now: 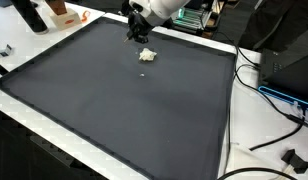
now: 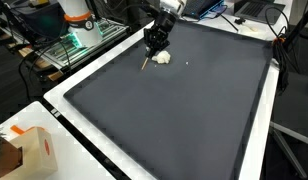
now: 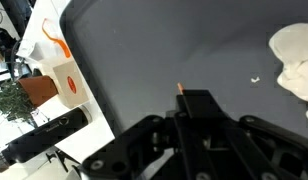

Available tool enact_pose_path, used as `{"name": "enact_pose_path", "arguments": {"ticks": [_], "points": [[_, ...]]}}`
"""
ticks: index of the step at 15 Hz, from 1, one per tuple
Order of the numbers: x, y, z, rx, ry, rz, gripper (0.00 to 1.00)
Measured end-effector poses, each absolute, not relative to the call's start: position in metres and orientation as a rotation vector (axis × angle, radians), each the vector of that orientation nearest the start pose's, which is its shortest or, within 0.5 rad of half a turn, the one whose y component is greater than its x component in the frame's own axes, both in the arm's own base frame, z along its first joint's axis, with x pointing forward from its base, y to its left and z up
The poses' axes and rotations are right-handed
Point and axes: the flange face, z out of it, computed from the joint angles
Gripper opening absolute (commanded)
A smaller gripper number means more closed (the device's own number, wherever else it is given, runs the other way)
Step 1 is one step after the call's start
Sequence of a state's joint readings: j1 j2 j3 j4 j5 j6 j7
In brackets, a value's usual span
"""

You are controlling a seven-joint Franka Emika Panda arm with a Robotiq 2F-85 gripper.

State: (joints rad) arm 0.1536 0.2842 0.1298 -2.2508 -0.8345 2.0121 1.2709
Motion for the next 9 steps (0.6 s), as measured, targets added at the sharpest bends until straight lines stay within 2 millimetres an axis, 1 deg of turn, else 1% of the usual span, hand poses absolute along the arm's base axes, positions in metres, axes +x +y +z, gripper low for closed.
{"name": "enact_pose_path", "arguments": {"ticks": [4, 9], "points": [[0.4878, 0.0952, 0.2184, 2.350, -0.449, 0.094, 0.03], [0.4952, 0.0936, 0.2200, 2.420, -0.402, 0.106, 0.03]]}}
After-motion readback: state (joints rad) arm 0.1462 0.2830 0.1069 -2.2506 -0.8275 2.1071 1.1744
